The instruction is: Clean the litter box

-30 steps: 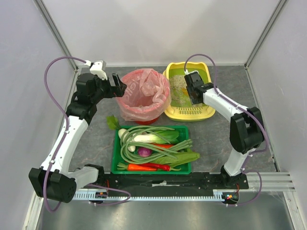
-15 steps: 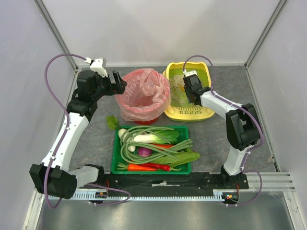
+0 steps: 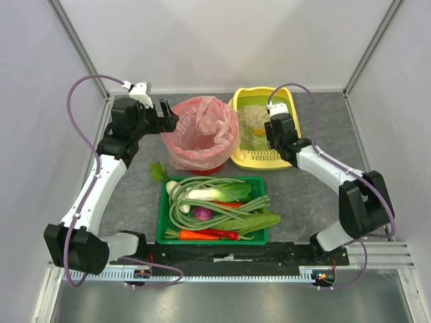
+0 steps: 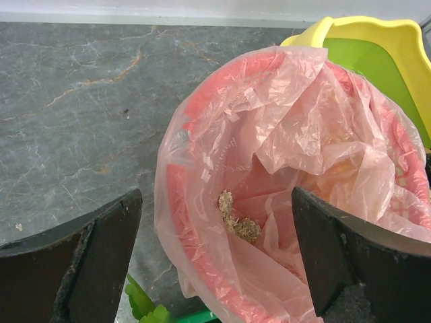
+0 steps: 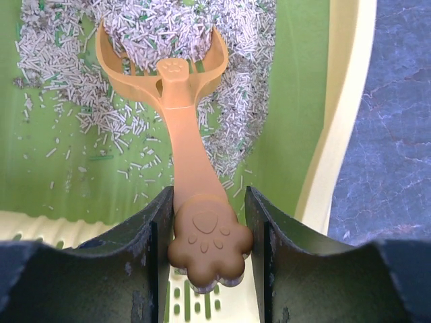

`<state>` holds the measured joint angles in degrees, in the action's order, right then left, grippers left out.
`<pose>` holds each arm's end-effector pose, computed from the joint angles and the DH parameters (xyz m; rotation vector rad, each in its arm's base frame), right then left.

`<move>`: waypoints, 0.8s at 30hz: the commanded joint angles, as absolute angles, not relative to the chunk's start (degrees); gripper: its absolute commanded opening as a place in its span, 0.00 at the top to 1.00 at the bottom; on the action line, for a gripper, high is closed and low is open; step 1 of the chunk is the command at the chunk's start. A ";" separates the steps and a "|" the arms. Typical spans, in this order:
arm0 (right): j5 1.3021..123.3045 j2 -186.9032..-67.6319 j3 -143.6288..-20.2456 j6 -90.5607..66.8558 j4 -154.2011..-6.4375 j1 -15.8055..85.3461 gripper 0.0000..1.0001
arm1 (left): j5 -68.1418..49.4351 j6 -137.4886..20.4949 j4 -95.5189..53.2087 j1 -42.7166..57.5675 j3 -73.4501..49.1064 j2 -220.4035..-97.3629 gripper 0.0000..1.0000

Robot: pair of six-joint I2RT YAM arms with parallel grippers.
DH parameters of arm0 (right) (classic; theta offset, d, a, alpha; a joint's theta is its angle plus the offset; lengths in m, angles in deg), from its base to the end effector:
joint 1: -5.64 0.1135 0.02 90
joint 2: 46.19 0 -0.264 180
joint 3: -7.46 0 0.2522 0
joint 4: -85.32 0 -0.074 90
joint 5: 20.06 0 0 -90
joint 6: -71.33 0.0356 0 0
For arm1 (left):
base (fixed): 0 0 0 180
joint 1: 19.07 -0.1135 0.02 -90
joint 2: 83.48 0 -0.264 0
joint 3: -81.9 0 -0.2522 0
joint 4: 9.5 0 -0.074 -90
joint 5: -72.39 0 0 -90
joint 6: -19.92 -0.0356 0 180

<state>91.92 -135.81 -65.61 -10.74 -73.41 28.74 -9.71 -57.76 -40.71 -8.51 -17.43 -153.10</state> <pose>0.3221 0.1229 0.2400 -0.0818 2.1766 -0.1217 0.2725 -0.0558 0.3717 0.0636 1.9387 -0.3994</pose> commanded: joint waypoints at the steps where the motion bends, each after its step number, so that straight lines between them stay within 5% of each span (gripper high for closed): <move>1: 91.39 -130.22 -63.00 -10.23 -77.66 28.85 1.00 | -8.56 -57.07 -38.38 -8.88 -15.08 -153.00 0.02; 12: 83.31 -132.84 -64.03 -8.21 -78.63 29.11 1.00 | -8.65 -57.42 -38.99 -8.88 -16.23 -151.07 0.02; 24: 97.53 -138.12 -68.45 -8.57 -73.00 32.81 1.00 | -9.00 -58.12 -39.78 -8.88 -16.05 -150.36 0.02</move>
<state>91.70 -138.13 -67.29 -7.86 -72.75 30.59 -9.56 -57.78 -40.82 -8.51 -17.43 -151.57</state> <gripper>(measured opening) 0.505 0.977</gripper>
